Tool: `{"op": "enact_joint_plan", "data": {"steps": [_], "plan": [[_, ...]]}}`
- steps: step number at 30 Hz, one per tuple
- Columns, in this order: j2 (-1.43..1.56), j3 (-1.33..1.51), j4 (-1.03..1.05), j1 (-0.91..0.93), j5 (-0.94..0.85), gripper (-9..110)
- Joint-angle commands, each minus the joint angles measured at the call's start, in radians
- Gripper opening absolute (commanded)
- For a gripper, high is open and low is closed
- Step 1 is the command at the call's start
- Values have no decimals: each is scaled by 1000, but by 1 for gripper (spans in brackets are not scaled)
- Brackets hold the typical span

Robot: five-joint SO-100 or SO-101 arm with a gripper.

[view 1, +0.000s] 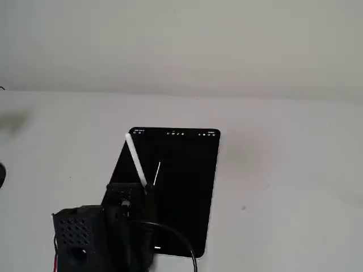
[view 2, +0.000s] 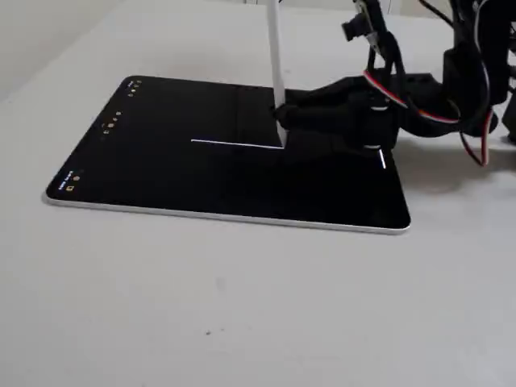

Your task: Draw a line in the middle of the ipad using the apple pencil

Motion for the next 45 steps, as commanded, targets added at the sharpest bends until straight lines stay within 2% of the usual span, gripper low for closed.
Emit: {"op": "enact_joint_plan", "data": {"steps": [1, 10, 14, 17, 21, 26, 33, 38, 43, 45], "plan": [[-8, 28, -12, -6, 17, 0], [138, 35, -2, 6, 28, 0], [408, 63, 199, 31, 46, 0], [726, 80, 479, 44, 87, 0], [1193, 80, 953, 41, 195, 0], [1660, 81, 1532, 61, 503, 0], [2039, 25, 2210, 120, 979, 0], [2203, 32, 2510, 150, 1218, 0], [2464, 112, 2743, 133, 1330, 0], [2467, 118, 2813, 133, 1393, 0]]}}
